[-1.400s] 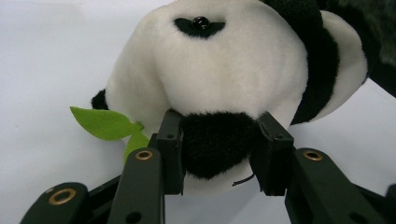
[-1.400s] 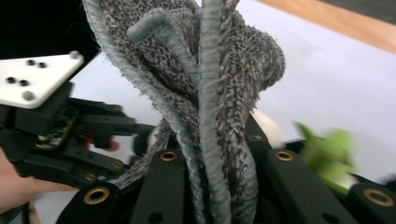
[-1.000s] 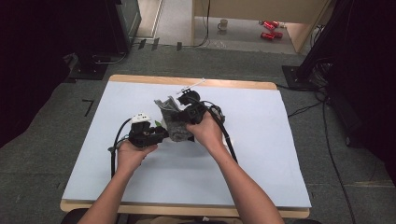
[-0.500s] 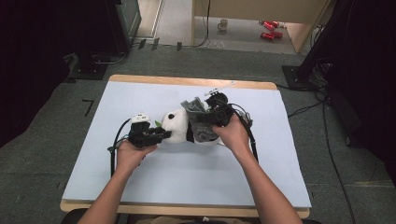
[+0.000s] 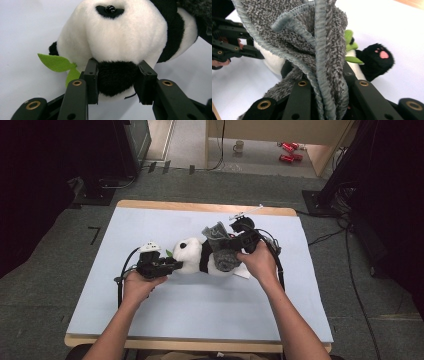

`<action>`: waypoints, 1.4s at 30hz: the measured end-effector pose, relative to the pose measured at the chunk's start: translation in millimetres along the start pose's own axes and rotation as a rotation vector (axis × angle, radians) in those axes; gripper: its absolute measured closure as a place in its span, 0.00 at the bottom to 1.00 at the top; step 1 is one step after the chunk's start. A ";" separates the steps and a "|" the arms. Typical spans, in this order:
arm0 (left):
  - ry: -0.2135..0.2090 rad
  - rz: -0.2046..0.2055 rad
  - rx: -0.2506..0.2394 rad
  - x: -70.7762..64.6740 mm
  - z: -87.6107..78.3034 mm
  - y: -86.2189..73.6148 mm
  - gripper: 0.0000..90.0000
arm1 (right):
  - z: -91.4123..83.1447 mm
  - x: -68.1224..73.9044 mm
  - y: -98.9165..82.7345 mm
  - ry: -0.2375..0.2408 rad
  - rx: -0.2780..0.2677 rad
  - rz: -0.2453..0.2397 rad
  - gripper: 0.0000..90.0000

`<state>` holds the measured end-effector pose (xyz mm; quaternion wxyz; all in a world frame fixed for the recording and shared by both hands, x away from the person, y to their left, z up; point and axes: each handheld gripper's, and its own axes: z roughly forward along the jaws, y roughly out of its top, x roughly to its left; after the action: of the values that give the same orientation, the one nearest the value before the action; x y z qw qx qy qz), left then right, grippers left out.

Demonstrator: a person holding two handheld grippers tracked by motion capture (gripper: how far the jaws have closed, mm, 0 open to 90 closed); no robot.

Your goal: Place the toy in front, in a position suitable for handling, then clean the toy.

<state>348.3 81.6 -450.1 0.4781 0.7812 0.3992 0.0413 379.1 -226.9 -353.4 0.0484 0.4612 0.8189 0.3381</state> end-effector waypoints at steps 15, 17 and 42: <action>-0.011 0.019 0.019 1.7 -1.6 -4.7 0.67 | -32.2 -27.6 0.9 0.006 -0.076 0.100 0.86; -0.018 0.020 0.030 3.0 -2.2 -5.5 0.67 | -39.4 -31.3 1.8 0.019 -0.108 0.115 0.86; -0.015 0.061 0.054 -0.3 -3.4 -12.2 0.67 | 5.7 -59.3 10.5 0.096 -0.120 0.193 0.85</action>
<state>339.4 86.6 -457.7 0.4585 0.8058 0.3727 0.0391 422.6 -267.0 -365.3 0.0037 0.5175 0.7503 0.4113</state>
